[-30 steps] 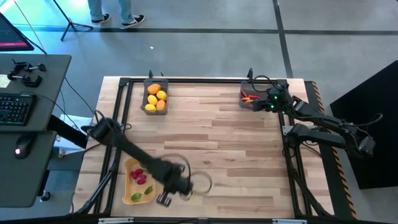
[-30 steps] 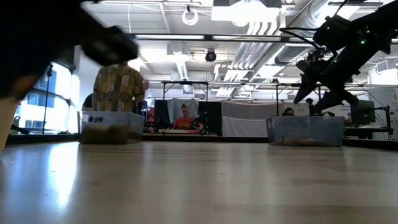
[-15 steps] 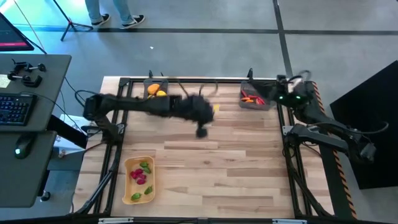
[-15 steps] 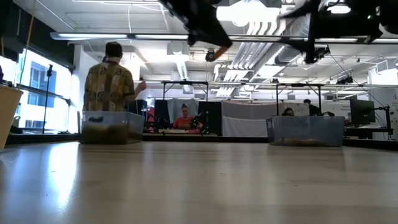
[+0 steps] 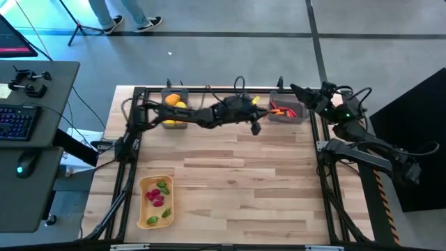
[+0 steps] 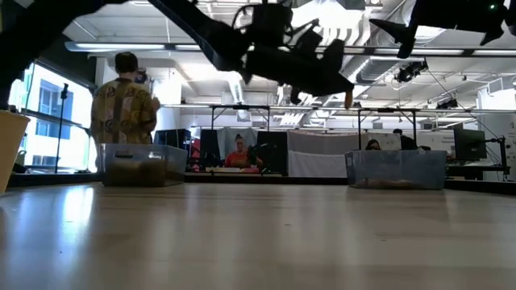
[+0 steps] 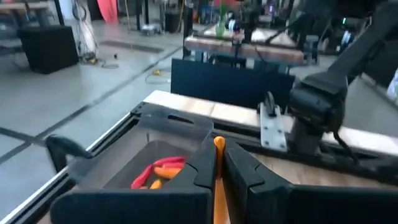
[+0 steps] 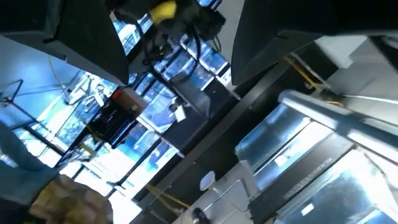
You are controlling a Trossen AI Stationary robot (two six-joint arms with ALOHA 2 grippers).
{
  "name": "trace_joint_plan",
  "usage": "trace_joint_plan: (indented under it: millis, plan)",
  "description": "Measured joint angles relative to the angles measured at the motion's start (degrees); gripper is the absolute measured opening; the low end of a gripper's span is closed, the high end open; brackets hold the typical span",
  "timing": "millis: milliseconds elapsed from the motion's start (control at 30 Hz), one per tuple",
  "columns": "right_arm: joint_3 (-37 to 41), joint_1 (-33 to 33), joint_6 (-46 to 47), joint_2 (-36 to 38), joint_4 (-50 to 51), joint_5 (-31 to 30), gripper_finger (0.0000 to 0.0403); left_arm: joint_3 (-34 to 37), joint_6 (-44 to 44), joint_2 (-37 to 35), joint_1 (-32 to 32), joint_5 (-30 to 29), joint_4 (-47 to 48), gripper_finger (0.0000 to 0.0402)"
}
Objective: Sort produce into baskets
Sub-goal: Put the yellow chili into the right black bin
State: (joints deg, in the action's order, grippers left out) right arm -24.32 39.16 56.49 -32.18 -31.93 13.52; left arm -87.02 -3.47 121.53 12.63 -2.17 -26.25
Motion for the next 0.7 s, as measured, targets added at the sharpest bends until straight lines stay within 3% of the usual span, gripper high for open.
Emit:
trace_joint_plan:
  millis: [167,467,700]
  plan:
    - [0.0,-1.9,-3.3,-0.2,2.6,-6.2,0.0272,-5.9,-0.3,8.1,1.2,-0.1,-8.6,0.0000]
    - [0.0,-4.2,-4.0,-1.9,10.2,-10.9,0.0272,-18.4,3.8,18.0,3.8,-1.2,-8.5,0.0003]
    - [0.0,-5.1,-5.0,-3.1,10.4,-15.5,0.0272,-22.4,6.6,22.3,4.4,-2.8,-7.9,0.0023]
